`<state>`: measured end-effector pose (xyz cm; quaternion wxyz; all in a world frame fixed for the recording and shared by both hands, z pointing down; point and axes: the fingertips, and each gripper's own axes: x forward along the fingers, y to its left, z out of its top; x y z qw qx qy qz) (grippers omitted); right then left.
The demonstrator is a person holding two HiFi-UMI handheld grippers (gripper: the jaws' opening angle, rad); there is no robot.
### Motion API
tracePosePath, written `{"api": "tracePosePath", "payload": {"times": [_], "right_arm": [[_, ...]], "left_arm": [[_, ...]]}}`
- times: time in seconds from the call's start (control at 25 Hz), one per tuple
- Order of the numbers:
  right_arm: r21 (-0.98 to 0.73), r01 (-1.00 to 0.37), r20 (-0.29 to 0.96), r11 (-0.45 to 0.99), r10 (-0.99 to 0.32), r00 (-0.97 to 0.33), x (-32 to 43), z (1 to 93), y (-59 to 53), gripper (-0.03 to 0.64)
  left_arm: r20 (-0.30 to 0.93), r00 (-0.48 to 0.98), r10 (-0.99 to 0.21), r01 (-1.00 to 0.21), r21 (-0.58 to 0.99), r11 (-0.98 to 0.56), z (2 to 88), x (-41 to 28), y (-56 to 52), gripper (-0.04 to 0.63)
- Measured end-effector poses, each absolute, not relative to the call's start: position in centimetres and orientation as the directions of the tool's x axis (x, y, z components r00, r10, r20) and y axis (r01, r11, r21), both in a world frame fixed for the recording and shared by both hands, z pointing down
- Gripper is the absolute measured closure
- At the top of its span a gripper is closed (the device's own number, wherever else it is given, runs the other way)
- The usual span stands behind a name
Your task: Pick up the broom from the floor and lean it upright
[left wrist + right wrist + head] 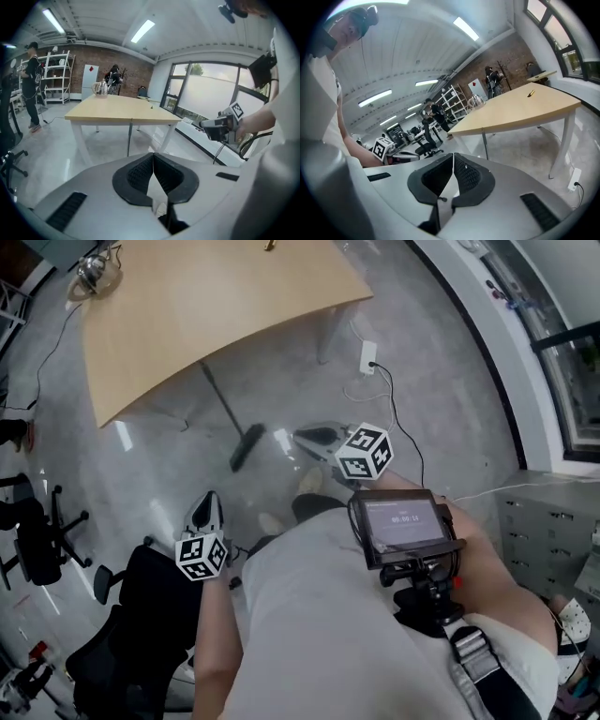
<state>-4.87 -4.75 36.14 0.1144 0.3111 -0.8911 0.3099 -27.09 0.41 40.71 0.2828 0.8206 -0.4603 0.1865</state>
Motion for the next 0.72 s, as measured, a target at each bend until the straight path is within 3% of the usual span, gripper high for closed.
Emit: {"api": "tracePosePath", "payload": {"times": [0.24,0.72], "right_arm": [[-0.414,-0.624,0.321,0.662,-0.536,-0.781,-8.3,31.4,-1.4,0.597],[-0.283,-0.617,0.284,0.735,-0.55,-0.785,-12.6,27.8,4.4,0.597]], "left_arm": [[0.504,0.563,-0.655,-0.826,0.311,-0.47,37.8,-27.7,3.8,0.586],[0.421,0.627,-0.655,-0.778,0.31,-0.546,34.7,-29.8,7.0,0.586]]}}
